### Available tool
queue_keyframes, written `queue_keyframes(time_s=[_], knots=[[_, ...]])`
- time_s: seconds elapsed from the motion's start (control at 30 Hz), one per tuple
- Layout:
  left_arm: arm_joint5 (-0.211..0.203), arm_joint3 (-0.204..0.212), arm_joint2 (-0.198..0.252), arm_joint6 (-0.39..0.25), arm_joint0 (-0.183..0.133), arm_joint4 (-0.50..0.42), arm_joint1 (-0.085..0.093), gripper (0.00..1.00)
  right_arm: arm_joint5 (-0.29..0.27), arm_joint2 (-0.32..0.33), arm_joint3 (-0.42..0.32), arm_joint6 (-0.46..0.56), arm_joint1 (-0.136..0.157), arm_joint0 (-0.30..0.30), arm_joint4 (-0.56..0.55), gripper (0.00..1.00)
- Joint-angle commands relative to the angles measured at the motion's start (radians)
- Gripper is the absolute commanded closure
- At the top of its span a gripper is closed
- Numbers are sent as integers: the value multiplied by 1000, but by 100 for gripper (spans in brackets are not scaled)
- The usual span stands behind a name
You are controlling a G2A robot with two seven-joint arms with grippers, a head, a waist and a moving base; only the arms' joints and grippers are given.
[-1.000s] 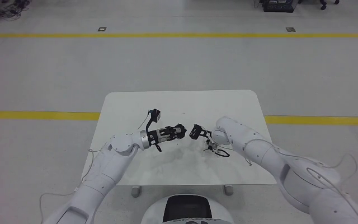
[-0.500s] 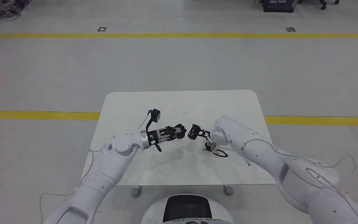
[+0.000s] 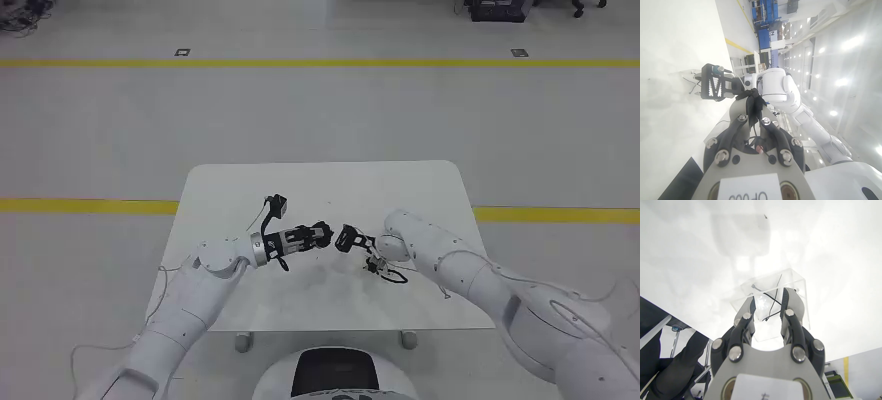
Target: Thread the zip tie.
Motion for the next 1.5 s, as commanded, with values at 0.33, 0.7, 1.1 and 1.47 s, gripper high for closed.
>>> queue_keyframes(time_s=[0.33,0.7,1.1,1.47], knots=[[0,0,0,0,0,0,0,100,0,0,-8,2,1,-4,24,76],[0,0,0,0,0,0,0,100,0,0,20,15,-9,0,28,82],[0,0,0,0,0,0,0,100,0,0,46,38,-21,11,34,84],[0,0,0,0,0,0,0,100,0,0,70,74,-36,13,42,84]])
